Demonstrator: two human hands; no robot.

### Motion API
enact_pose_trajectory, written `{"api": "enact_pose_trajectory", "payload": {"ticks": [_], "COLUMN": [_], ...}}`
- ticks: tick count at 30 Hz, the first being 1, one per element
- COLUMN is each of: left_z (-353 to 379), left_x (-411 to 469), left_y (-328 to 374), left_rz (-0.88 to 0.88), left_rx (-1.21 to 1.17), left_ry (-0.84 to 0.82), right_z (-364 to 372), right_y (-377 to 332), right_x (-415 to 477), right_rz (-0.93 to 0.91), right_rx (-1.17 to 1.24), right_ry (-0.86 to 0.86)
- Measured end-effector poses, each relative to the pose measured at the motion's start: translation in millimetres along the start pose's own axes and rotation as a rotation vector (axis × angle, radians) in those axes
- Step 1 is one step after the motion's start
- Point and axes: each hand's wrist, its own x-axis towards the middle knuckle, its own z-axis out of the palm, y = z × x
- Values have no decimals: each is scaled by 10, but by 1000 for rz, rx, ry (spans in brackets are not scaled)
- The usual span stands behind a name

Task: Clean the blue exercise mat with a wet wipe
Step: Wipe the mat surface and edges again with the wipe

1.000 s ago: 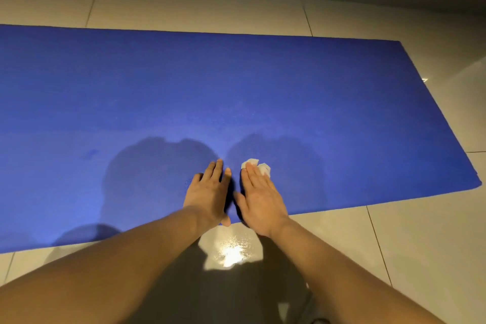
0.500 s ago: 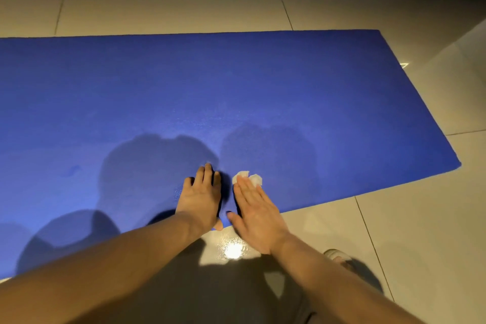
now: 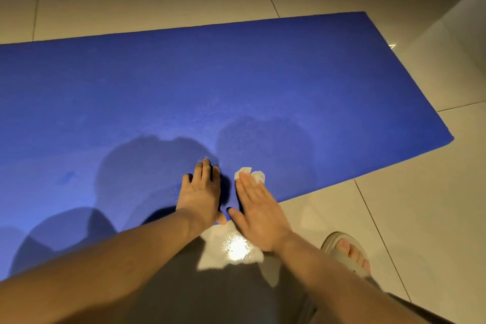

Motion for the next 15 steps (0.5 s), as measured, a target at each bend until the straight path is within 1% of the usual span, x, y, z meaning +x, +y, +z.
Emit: {"api": "enact_pose_trajectory", "payload": {"ticks": [1, 2, 3, 5, 7, 9, 10, 11, 13, 15], "left_z": [2, 3, 9, 28, 21, 10, 3, -7, -12, 0], "left_x": [-2, -6, -10, -10, -20, -12, -9, -11, -10, -15], "left_y": [-9, -19, -30, -52, -56, -46, -41, -35, -42, -82], "left_rz": [5, 10, 15, 28, 35, 41, 41, 39, 44, 73], "left_rx": [-3, -7, -15, -39, -45, -34, -30, -28, -18, -5], "left_ry": [0, 2, 3, 0, -4, -15, -17, -17, -6, -10], "right_z": [-38, -91, -147, -244, -221, -129, -63, 9, 129, 124], "right_y": [184, 377, 573, 857, 812, 478, 269, 62, -203, -139], "right_x": [-25, -53, -79, -129, -118, 11, 69, 100, 65, -24], "right_rz": [-43, -31, 42, 274, 457, 540, 513, 446, 259, 75], "right_rx": [-36, -68, -86, -102, -67, 29, 53, 67, 66, 43], "right_ry": [10, 27, 54, 92, 120, 189, 218, 229, 169, 103]}}
